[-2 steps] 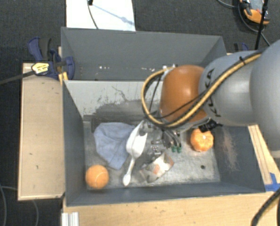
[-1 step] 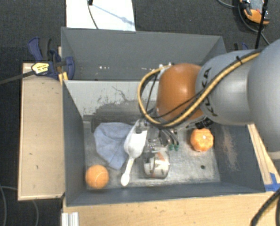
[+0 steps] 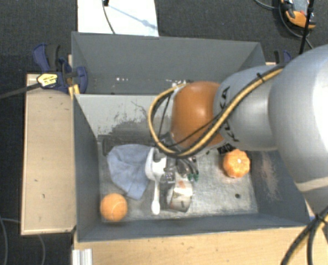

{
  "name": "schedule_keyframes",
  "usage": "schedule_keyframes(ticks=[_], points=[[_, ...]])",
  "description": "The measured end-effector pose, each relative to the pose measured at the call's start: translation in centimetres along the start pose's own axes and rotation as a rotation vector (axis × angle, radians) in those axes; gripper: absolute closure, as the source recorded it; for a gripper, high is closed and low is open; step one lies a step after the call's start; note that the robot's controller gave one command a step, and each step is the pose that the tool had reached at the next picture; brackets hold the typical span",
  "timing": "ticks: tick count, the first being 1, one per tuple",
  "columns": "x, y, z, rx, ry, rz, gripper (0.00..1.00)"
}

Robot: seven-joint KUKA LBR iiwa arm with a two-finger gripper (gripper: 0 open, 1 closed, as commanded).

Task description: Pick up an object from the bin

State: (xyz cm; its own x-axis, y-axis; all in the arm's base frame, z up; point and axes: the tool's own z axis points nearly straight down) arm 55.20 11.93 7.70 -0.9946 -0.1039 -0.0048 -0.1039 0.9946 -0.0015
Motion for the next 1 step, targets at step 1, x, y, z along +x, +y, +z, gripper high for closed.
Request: schedule_keyframes(ticks=[1], points=[[-0.78, 1.41, 0.28, 0.003, 0.002, -0.032, 0.0]])
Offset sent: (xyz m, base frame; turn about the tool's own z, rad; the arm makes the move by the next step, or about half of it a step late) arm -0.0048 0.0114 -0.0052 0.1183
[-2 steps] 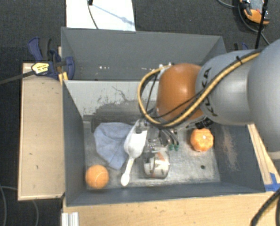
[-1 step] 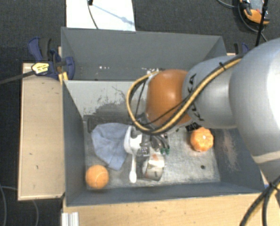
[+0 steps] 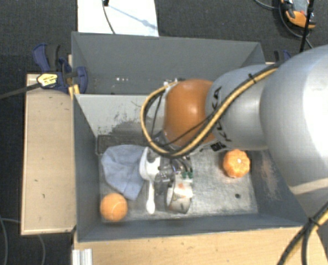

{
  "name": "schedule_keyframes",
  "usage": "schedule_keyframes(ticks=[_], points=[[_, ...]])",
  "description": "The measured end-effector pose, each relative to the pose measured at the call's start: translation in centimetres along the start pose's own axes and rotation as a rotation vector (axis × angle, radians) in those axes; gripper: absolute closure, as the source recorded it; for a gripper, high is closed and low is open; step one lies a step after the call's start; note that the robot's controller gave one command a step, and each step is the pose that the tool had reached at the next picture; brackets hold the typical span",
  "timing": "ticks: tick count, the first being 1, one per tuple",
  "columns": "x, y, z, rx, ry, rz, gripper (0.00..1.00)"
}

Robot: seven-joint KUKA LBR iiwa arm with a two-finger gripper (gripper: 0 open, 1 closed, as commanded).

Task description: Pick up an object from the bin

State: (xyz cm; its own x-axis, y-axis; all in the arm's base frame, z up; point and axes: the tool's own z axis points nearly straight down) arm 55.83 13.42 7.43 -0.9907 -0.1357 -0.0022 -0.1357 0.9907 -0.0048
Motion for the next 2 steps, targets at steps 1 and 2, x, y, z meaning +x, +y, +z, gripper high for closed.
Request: schedule_keyframes(ticks=[1, 2], points=[[0.43, 0.16, -0.03, -0.005, -0.003, 0.097, 0.0], [0.68, 0.64, -0.93, -0.005, 0.001, 0.183, 0.0]])
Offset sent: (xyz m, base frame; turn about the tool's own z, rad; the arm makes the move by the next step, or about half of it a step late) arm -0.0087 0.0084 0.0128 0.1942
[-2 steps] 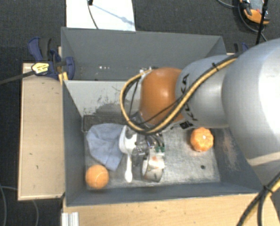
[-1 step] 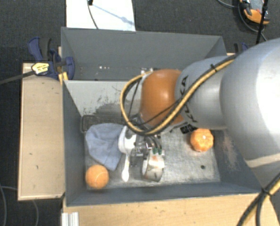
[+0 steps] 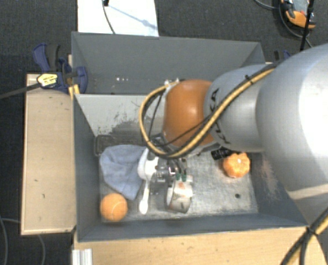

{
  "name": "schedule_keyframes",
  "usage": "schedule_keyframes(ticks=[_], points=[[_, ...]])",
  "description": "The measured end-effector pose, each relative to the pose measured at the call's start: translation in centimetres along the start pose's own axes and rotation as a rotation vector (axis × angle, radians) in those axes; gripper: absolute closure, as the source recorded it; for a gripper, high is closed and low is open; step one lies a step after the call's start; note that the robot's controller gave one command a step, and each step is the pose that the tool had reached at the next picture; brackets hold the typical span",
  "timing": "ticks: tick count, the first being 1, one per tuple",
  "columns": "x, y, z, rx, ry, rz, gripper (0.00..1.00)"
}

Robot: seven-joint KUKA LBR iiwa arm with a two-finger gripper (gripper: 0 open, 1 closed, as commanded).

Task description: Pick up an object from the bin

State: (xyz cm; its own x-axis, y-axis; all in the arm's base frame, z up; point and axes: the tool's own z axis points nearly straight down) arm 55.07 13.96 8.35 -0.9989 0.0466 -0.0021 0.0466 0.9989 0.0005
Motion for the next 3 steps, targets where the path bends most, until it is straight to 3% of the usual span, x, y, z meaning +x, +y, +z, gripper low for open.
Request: schedule_keyframes(ticks=[1, 2, 3], points=[[-0.12, -0.25, 0.22, -0.001, 0.0, 0.085, 0.0], [-0.7, -0.86, 0.99, -0.005, -0.005, 0.185, 1.0], [-0.69, -0.86, 0.99, -0.005, -0.005, 0.185, 1.0]])
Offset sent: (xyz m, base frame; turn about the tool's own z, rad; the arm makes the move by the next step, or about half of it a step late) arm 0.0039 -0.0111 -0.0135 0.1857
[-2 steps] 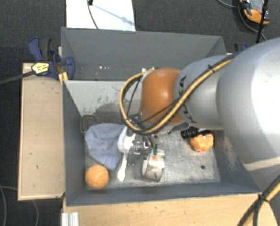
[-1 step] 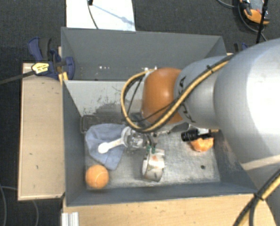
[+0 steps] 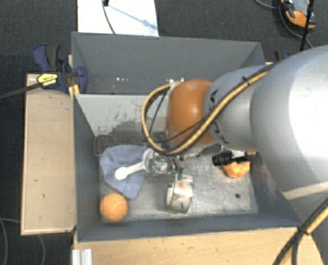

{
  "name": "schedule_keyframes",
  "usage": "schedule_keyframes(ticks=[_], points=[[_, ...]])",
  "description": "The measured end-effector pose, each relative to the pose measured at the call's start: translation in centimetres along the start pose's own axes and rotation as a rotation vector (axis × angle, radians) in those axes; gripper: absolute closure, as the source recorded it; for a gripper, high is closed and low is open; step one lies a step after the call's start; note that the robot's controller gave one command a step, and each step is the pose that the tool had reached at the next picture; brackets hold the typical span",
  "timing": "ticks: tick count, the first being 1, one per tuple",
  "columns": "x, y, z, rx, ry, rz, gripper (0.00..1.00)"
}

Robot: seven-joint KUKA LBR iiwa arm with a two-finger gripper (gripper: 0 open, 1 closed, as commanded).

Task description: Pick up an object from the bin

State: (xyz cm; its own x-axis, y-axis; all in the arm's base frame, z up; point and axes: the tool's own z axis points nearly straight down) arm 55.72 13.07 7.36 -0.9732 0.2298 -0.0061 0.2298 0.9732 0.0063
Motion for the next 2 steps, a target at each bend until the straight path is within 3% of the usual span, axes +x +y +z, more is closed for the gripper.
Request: schedule_keyframes(ticks=[1, 2], points=[[-1.1, -1.0, -4.3, 0.006, 0.009, 0.011, 1.0], [-0.6, -0.7, -7.9, 0.005, 0.001, -0.011, 1.0]])
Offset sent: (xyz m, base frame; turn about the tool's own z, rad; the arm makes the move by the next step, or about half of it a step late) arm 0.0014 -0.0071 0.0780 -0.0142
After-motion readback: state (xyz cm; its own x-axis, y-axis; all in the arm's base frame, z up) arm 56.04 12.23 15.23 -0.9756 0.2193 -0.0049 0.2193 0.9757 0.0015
